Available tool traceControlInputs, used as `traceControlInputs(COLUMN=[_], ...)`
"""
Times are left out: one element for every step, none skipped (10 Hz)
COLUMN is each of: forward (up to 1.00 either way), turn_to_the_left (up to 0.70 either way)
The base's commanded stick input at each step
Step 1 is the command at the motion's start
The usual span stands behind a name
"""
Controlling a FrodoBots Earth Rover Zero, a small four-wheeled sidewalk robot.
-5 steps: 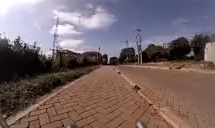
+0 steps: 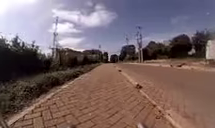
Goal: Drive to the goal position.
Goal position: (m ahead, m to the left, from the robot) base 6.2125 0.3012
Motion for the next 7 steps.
traceControlInputs(forward=[0.42, 0.70, 0.70, 0.70, 0.70, 0.70, 0.70], turn_to_the_left=[0.00, 0.00, 0.00, 0.00, 0.00, 0.00, 0.00])
